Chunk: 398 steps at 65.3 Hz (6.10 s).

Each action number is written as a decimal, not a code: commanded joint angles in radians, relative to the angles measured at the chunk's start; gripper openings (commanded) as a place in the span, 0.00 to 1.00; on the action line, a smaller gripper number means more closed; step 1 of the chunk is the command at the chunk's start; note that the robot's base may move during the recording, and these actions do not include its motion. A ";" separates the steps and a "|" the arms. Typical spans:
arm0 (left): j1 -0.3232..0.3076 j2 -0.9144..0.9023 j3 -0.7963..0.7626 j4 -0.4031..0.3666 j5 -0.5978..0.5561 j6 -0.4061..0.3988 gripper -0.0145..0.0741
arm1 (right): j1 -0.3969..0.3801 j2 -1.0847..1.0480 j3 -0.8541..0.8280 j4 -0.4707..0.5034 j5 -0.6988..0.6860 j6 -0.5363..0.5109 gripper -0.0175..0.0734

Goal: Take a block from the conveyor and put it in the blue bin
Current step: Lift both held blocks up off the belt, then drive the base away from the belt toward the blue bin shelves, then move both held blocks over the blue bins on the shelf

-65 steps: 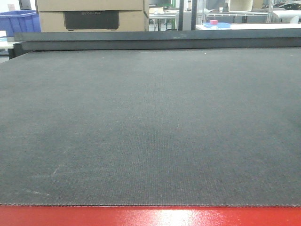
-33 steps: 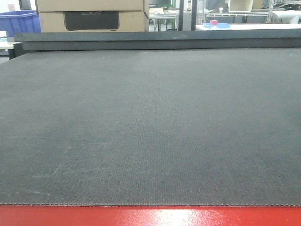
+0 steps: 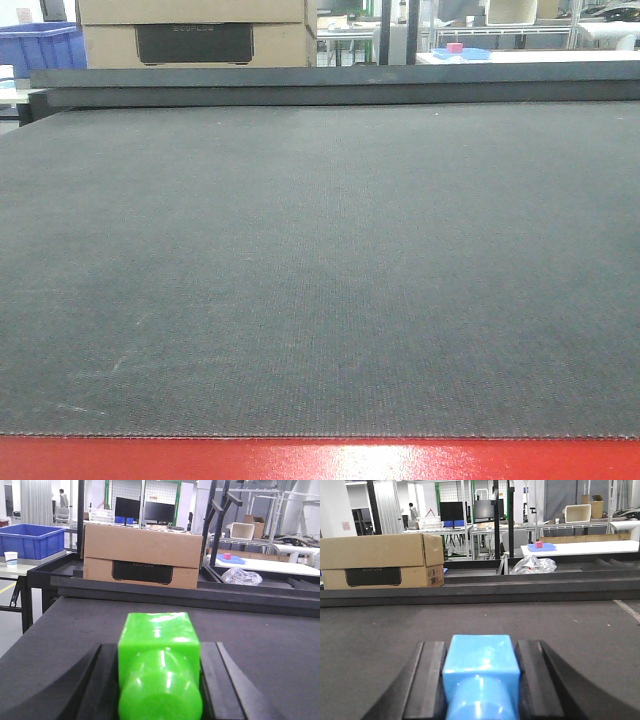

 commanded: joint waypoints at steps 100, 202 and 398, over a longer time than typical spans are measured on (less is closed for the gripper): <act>0.000 -0.045 0.001 -0.008 -0.016 0.002 0.04 | 0.001 -0.005 0.000 0.001 -0.026 -0.007 0.02; 0.000 -0.115 0.001 -0.008 -0.016 0.002 0.04 | 0.001 -0.005 0.000 0.001 -0.026 -0.007 0.02; 0.000 -0.115 0.001 -0.008 -0.016 0.002 0.04 | 0.001 -0.005 0.000 0.001 -0.026 -0.007 0.02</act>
